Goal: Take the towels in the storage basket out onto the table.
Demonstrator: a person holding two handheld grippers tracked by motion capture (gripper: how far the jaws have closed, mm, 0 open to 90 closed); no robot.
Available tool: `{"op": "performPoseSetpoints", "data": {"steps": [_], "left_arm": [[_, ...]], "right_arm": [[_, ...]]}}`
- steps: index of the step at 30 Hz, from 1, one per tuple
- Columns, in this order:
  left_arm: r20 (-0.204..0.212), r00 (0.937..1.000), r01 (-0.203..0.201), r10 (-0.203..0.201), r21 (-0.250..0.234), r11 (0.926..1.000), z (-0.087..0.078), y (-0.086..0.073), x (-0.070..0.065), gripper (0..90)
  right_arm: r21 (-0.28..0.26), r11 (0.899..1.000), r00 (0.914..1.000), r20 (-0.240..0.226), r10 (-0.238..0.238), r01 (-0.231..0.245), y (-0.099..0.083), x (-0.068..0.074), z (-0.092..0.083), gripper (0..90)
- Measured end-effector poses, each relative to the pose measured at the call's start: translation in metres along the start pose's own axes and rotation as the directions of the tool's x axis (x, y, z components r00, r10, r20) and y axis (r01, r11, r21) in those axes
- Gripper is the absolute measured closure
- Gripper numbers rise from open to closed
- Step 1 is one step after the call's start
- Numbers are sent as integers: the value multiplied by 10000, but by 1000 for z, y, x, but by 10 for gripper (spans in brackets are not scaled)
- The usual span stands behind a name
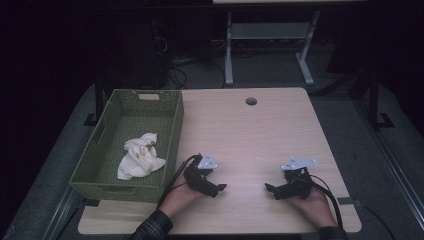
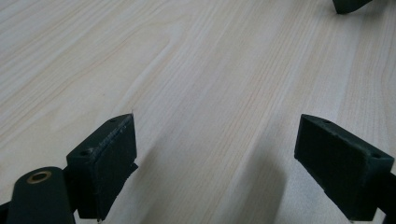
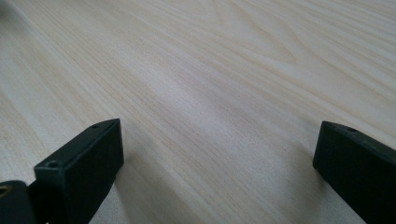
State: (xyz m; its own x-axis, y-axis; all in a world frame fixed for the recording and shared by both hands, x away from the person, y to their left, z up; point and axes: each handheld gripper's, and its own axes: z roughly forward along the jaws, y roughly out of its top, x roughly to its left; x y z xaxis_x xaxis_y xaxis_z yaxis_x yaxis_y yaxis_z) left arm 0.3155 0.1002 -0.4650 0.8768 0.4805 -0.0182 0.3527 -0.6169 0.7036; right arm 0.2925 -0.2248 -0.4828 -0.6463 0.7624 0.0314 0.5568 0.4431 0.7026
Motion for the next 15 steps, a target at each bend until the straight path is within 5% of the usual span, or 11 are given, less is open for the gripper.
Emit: {"op": "performPoseSetpoints", "data": {"steps": [15], "left_arm": [[-19,10000,7,-8,-215,9998,-9,5,-2,124]], "right_arm": [[0,10000,10000,2,1,-1,0,0,0,13]]}}
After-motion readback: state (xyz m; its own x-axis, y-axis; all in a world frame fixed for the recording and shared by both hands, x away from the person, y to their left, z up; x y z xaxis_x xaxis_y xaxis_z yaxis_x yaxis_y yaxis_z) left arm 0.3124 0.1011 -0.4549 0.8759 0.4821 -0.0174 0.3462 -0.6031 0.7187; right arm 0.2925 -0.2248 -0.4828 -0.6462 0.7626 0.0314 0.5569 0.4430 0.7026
